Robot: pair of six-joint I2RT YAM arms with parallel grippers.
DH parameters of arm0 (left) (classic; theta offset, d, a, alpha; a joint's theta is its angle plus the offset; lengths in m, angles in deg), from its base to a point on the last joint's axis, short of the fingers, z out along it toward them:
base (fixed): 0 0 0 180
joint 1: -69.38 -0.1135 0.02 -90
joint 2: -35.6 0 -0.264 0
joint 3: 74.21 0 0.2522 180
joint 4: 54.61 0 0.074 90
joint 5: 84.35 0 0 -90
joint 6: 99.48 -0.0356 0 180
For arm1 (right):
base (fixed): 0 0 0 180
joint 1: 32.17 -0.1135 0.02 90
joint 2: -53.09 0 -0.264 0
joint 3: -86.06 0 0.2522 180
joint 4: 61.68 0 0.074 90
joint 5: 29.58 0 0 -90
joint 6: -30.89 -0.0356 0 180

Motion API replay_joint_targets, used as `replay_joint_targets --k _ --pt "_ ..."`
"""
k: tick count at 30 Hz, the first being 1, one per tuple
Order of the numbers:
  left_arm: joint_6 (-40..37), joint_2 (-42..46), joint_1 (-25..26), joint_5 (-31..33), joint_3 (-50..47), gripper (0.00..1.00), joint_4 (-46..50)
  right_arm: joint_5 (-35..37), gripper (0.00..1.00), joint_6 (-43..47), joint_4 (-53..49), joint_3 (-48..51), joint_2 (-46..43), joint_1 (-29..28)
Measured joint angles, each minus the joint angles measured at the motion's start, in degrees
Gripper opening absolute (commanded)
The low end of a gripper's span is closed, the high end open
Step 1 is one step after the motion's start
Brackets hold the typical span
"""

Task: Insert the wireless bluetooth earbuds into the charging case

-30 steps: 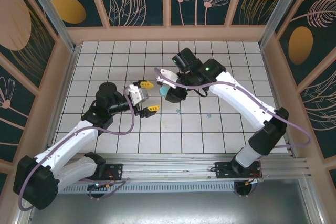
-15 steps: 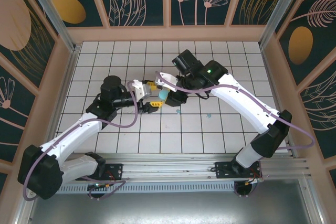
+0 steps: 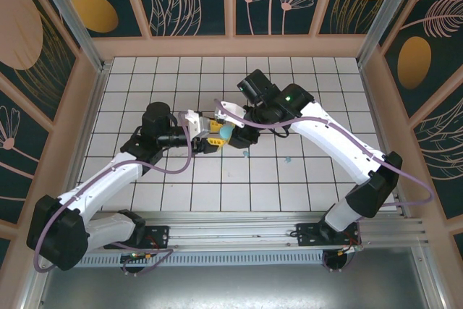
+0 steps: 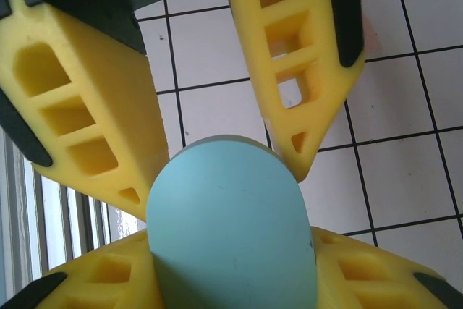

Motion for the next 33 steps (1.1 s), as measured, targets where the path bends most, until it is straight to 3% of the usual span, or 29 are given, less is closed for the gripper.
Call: replay_joint_targets --k 5,13,19,22,26,33 --pt "-0.07 0.11 0.0 -0.04 0.0 0.25 0.35 -0.02 0.28 0.0 -0.22 0.0 0.0 -0.02" --pt "0.57 0.83 -0.02 0.83 -0.13 0.19 -0.17 -0.07 0.51 -0.04 1.9 1.31 -1.2 -0.07" --pt "3.89 2.75 -0.07 3.02 -2.43 0.17 -4.35 -1.25 0.62 0.0 9.22 7.89 -9.03 0.94" --pt "6.54 3.17 -0.59 4.48 -3.74 0.16 -6.69 -3.61 0.72 -0.5 13.18 10.69 -13.84 3.37" --pt "10.36 3.8 -1.11 6.27 -5.22 0.16 -9.57 -6.38 0.82 -5.01 21.94 16.31 -20.37 7.89" --pt "17.51 4.79 -1.36 7.04 -5.51 0.17 -13.75 -7.91 0.8 -20.5 34.84 21.88 -23.96 12.2"
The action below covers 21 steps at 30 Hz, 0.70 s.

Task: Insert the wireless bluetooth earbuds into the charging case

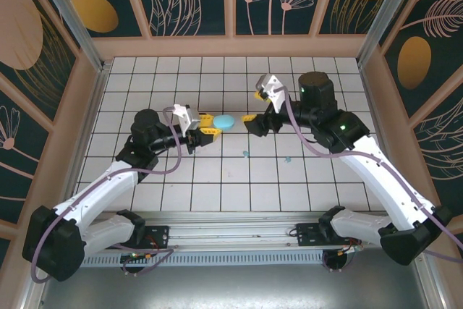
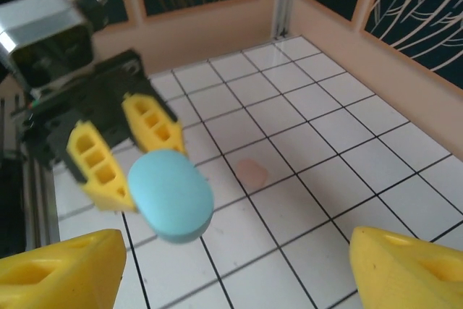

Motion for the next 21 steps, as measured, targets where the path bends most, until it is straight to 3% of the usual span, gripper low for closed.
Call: replay_joint_targets --k 6,21 --pt "4.09 0.0 0.0 -2.38 0.24 0.17 -1.16 -1.16 0.82 -5.57 3.87 2.12 2.54 -0.11" --pt "8.02 0.11 0.0 -4.5 1.53 0.17 -1.38 -1.92 0.83 -1.99 6.1 5.68 2.82 -5.73"
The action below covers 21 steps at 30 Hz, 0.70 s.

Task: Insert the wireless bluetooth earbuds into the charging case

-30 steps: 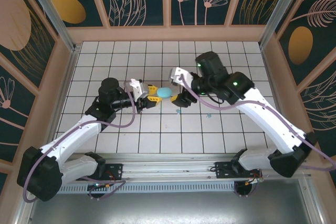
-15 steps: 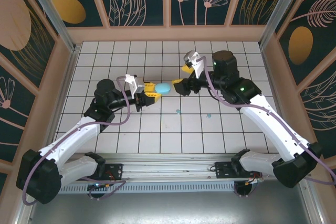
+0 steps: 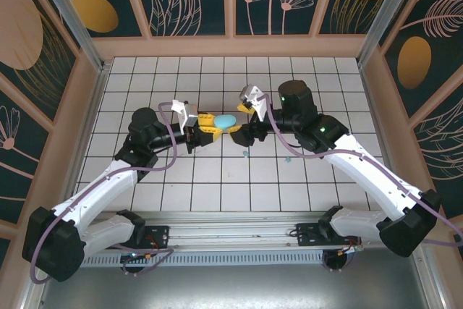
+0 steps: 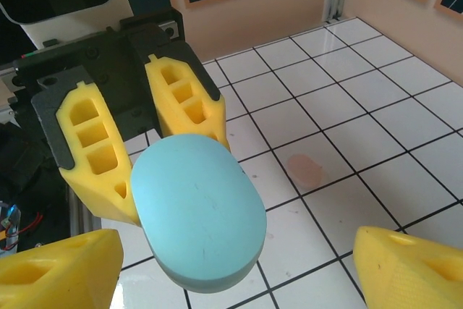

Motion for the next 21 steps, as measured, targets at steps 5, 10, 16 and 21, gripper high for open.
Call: replay_joint_targets --k 5,10,16,21 --pt "0.2 -0.02 0.0 -0.26 0.33 0.17 -0.02 0.85 0.82 0.61 0.0 -0.02 0.81 0.0" --pt "0.22 -0.42 -0.39 -0.13 0.42 0.17 0.0 1.46 0.81 0.31 -0.81 -0.98 2.54 0.2" --pt "0.24 -0.81 -0.66 0.72 0.44 0.16 -0.07 -0.15 0.8 -0.68 -1.9 -2.4 4.11 1.53" --pt "0.22 -0.9 -0.66 0.83 0.44 0.16 -0.13 -2.47 0.8 -2.03 -1.95 -2.51 4.2 2.8"
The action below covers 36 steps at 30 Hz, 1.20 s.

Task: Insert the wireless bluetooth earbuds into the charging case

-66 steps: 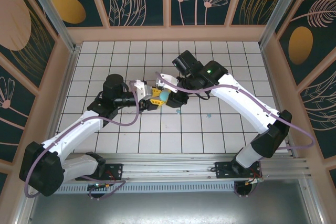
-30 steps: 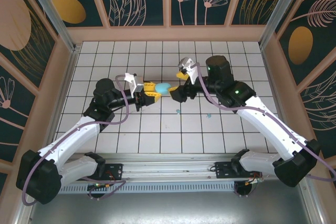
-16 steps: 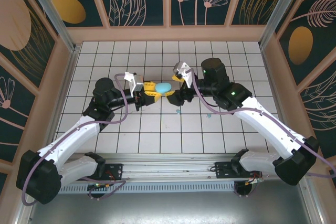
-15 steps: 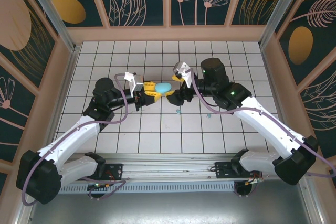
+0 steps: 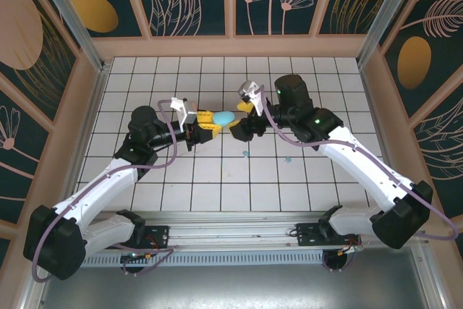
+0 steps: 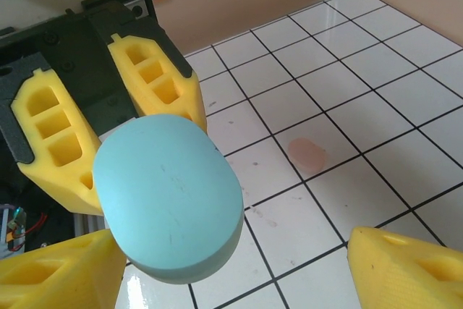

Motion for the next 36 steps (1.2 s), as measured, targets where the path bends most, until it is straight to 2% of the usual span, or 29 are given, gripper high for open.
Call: replay_joint_targets --k 8,21,36 --pt "-0.13 -0.55 -0.09 -0.2 0.0 0.16 0.79 -2.49 0.79 -2.21 0.26 -1.27 0.92 1.81" --pt "-0.94 -0.55 0.02 -2.01 0.0 0.16 1.46 -2.03 0.75 -5.79 1.16 -2.84 4.72 3.67" --pt "-0.94 1.86 0.02 3.82 -2.43 0.16 0.55 -3.17 0.73 -11.8 0.09 -5.51 5.4 3.93"
